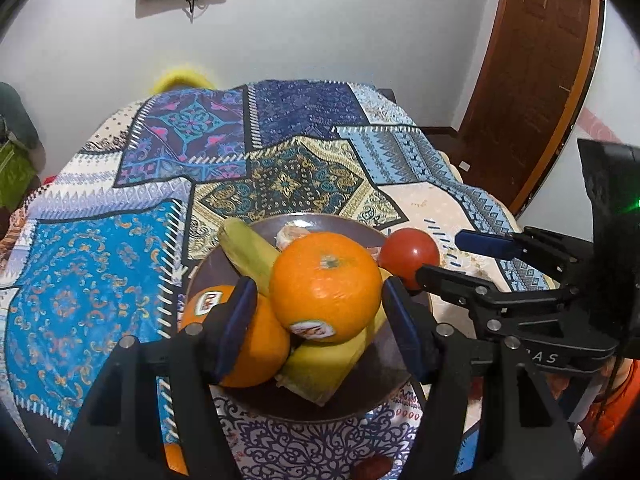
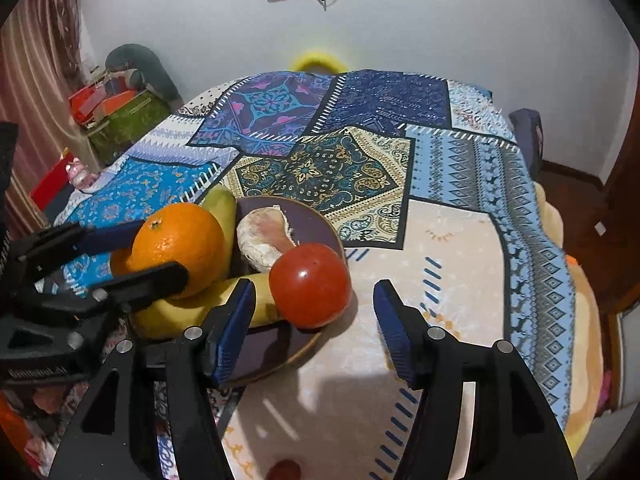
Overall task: Organize fruits
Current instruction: 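Place the tomato on the plate with the right tool while the left tool places the orange there, then grasp a tangerine on the quilt with the right tool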
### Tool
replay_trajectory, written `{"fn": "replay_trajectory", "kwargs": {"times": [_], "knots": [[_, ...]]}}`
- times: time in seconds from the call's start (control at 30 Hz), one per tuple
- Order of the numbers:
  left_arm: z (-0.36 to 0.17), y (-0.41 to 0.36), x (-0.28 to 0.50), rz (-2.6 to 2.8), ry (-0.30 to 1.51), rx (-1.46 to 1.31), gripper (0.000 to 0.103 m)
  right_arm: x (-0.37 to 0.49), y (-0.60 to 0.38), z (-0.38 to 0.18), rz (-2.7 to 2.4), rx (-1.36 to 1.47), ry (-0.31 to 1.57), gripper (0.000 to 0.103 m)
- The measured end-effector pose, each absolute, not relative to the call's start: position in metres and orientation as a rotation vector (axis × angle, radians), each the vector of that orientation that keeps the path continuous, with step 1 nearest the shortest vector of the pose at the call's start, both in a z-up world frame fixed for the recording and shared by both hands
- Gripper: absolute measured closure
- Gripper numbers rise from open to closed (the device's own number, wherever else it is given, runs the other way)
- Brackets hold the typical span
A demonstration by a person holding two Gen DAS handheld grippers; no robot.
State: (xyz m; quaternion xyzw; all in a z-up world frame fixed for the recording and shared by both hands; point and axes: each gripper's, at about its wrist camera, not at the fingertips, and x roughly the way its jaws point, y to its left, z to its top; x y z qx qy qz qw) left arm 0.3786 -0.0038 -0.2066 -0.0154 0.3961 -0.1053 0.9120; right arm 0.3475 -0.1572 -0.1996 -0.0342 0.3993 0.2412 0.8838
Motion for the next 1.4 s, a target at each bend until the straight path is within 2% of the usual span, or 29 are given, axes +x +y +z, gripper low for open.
{"fn": "replay_trajectory", "kwargs": {"times": [0.43, 0.87, 1.4], "knots": [[-0.177, 0.004, 0.344, -0.202, 0.772, 0.000, 0.038, 0.318, -0.162, -0.180, 0.501, -0.100, 0.787, 0.045], [-0.173, 0.041, 0.316, -0.125, 0.771, -0.009, 0.037, 0.314, -0.164, -0.171, 0.479, -0.101, 0.782, 0.045], [-0.194, 0.137, 0.305, 0.061, 0.733, -0.069, 0.035, 0.388, -0.132, -0.155, 0.463, -0.114, 0.810, 0.043]]}}
